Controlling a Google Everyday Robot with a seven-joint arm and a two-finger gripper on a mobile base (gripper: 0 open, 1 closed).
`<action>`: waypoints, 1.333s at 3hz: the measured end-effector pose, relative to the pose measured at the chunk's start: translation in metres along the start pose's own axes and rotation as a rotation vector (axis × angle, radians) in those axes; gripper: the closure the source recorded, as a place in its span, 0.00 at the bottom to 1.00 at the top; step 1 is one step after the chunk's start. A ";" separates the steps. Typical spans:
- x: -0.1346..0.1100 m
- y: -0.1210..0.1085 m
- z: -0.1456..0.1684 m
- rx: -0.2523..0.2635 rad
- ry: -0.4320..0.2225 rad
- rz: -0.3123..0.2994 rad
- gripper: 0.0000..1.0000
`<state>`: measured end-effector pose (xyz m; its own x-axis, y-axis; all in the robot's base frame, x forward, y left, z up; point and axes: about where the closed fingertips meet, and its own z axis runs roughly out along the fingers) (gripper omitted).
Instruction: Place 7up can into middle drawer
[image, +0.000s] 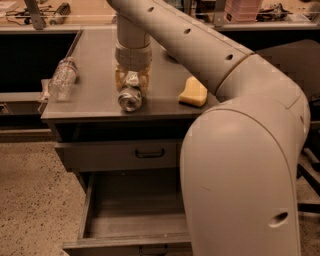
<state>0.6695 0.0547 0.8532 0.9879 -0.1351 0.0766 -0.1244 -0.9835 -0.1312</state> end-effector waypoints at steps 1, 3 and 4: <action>-0.019 0.002 -0.013 0.068 -0.027 0.071 0.88; -0.051 0.026 -0.044 0.096 0.029 0.341 1.00; -0.051 0.026 -0.043 0.096 0.029 0.341 1.00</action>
Offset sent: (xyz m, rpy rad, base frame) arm -0.1040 -0.0593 0.0635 0.1621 0.0147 -0.7884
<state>0.6118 0.0308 0.8889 0.8878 -0.4585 0.0403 -0.4359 -0.8658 -0.2459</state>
